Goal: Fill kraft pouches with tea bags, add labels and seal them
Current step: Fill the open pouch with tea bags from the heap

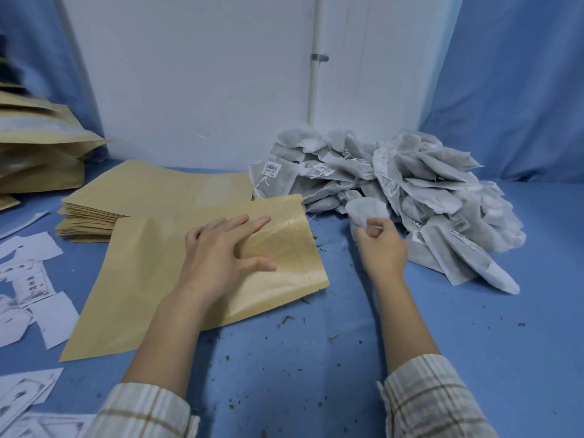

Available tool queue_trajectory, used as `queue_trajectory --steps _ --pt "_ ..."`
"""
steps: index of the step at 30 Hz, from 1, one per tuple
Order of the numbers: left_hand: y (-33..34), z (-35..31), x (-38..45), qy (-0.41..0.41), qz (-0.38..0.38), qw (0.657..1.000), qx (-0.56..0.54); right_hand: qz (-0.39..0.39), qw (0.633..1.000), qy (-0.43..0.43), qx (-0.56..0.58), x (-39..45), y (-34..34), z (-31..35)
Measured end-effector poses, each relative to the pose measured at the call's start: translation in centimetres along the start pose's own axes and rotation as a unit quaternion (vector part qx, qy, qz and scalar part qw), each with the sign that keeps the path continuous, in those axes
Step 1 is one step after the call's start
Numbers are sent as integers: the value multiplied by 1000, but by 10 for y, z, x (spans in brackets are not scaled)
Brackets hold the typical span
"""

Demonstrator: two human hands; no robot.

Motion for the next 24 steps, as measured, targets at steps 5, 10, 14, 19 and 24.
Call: queue_trajectory --steps 5,10,14,19,24 --pt "-1 1 0 0 -7 1000 3 -21 915 92 393 6 -13 -5" --pt "-5 1 0 1 -23 1000 -2 58 844 112 521 5 -10 4" --pt "-10 -7 -2 21 -29 998 -45 167 902 66 393 -9 11 26" --pt "-7 -22 -3 51 -11 997 -61 334 910 -9 243 -34 37 48" --pt "7 -45 -8 82 24 995 -57 326 941 -8 95 -40 71 63"
Point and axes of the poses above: each hand's wrist, its own x-axis towards the middle knuckle, its own y-axis out of the palm, z = x × y, the point moved 10 cm from there along x, towards the middle knuckle, and after that the axes turned 6 degrees about -y, right-handed, at the moved point
